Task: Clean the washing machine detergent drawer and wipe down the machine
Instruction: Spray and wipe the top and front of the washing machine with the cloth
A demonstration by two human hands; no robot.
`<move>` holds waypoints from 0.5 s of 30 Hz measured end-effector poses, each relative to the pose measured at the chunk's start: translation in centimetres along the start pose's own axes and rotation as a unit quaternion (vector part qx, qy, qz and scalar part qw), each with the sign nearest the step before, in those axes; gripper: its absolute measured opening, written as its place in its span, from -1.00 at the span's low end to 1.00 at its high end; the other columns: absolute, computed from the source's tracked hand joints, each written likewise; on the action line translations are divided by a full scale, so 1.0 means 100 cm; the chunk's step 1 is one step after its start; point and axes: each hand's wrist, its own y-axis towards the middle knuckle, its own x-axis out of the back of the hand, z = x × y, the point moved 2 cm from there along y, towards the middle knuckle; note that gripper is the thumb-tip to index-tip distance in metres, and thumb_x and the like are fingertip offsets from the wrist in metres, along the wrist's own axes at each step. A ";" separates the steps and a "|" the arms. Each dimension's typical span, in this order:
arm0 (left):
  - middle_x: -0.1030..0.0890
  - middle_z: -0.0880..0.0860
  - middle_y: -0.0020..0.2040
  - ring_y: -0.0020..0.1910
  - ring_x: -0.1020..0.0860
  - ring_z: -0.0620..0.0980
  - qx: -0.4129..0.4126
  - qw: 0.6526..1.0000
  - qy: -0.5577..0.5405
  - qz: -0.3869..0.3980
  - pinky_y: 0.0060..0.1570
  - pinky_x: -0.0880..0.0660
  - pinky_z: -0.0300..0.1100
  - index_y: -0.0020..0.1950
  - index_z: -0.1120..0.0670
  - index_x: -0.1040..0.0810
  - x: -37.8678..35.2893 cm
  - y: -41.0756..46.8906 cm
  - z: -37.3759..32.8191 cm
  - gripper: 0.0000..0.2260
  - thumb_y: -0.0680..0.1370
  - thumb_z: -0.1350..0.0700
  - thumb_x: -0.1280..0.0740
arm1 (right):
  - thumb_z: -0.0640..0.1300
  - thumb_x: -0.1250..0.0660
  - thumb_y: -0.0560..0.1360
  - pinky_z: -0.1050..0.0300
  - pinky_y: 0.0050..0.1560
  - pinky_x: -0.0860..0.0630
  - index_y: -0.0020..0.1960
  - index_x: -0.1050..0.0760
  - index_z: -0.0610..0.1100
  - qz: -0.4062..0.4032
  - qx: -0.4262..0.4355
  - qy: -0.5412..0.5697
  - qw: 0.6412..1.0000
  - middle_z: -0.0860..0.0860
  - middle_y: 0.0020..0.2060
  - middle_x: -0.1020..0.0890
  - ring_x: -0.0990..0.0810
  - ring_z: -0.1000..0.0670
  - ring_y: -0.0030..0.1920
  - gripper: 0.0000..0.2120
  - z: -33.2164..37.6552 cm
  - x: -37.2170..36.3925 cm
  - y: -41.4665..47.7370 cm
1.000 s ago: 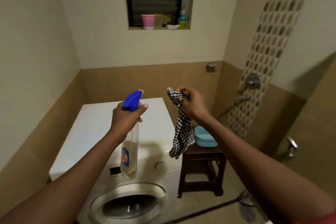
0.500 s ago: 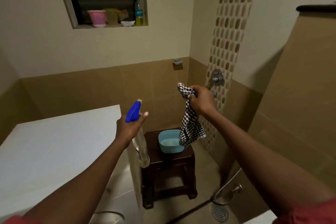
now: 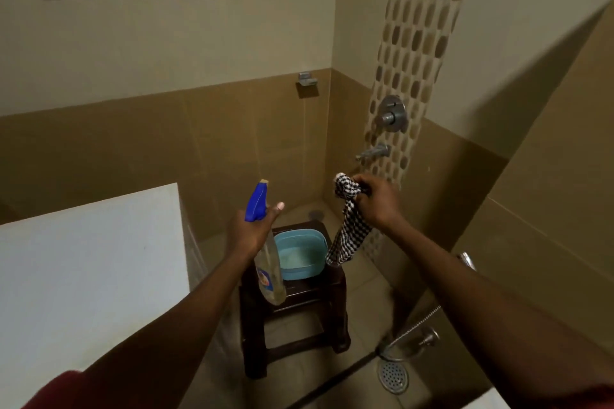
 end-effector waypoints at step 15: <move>-0.54 0.25 -0.40 -0.41 -0.49 0.20 0.024 0.999 0.017 0.045 -0.29 -0.47 -0.12 -0.23 0.10 -0.49 -0.080 0.170 0.122 -0.71 0.42 -0.05 -0.52 | -0.38 -0.25 0.43 0.52 -0.16 -0.37 0.02 -0.62 -0.11 0.077 -0.061 -0.021 0.995 0.04 -0.08 -0.68 -0.55 0.13 -0.10 -0.71 -0.111 -0.182 0.134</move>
